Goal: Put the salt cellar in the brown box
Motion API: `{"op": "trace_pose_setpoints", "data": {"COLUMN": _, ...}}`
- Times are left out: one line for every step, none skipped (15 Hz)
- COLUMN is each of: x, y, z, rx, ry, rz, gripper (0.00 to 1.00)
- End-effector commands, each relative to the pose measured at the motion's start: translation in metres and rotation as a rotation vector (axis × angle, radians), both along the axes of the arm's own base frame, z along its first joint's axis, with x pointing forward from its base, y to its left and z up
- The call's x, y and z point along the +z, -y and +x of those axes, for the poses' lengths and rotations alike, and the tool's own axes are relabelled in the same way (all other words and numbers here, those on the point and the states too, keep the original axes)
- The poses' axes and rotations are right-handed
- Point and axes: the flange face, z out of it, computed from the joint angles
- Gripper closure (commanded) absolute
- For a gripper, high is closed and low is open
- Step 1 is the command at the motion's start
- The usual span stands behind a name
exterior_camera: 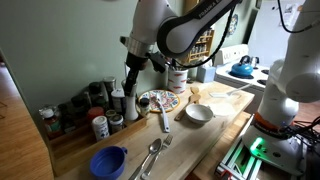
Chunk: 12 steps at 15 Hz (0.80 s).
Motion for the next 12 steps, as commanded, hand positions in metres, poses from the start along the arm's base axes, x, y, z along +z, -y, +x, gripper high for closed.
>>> {"op": "trace_pose_setpoints", "data": {"x": -0.002, "y": 0.000, "z": 0.011, "rx": -0.028, "ry": 0.016, "rz": -0.004, "gripper": 0.65}}
{"op": "trace_pose_setpoints", "data": {"x": -0.005, "y": 0.001, "z": 0.013, "rx": -0.033, "ry": 0.012, "rz": -0.002, "gripper": 0.65}}
{"op": "trace_pose_setpoints", "data": {"x": -0.008, "y": 0.001, "z": 0.014, "rx": -0.038, "ry": 0.009, "rz": -0.008, "gripper": 0.65}}
{"op": "trace_pose_setpoints", "data": {"x": -0.011, "y": 0.001, "z": 0.016, "rx": -0.043, "ry": 0.006, "rz": -0.005, "gripper": 0.65}}
{"op": "trace_pose_setpoints", "data": {"x": -0.014, "y": 0.001, "z": 0.017, "rx": -0.048, "ry": 0.001, "rz": -0.006, "gripper": 0.65}}
{"op": "trace_pose_setpoints", "data": {"x": -0.017, "y": 0.001, "z": 0.018, "rx": -0.051, "ry": -0.003, "rz": -0.006, "gripper": 0.65}}
{"op": "trace_pose_setpoints", "data": {"x": -0.020, "y": 0.000, "z": 0.019, "rx": -0.052, "ry": -0.009, "rz": -0.007, "gripper": 0.65}}
{"op": "trace_pose_setpoints", "data": {"x": -0.023, "y": -0.001, "z": 0.020, "rx": -0.053, "ry": -0.013, "rz": -0.008, "gripper": 0.65}}
{"op": "trace_pose_setpoints", "data": {"x": -0.026, "y": -0.002, "z": 0.021, "rx": -0.054, "ry": -0.019, "rz": -0.012, "gripper": 0.65}}
{"op": "trace_pose_setpoints", "data": {"x": -0.028, "y": -0.003, "z": 0.021, "rx": -0.052, "ry": -0.023, "rz": -0.012, "gripper": 0.65}}
{"op": "trace_pose_setpoints", "data": {"x": -0.031, "y": -0.004, "z": 0.022, "rx": -0.046, "ry": -0.032, "rz": -0.013, "gripper": 0.65}}
{"op": "trace_pose_setpoints", "data": {"x": -0.033, "y": -0.005, "z": 0.022, "rx": -0.043, "ry": -0.039, "rz": -0.014, "gripper": 0.65}}
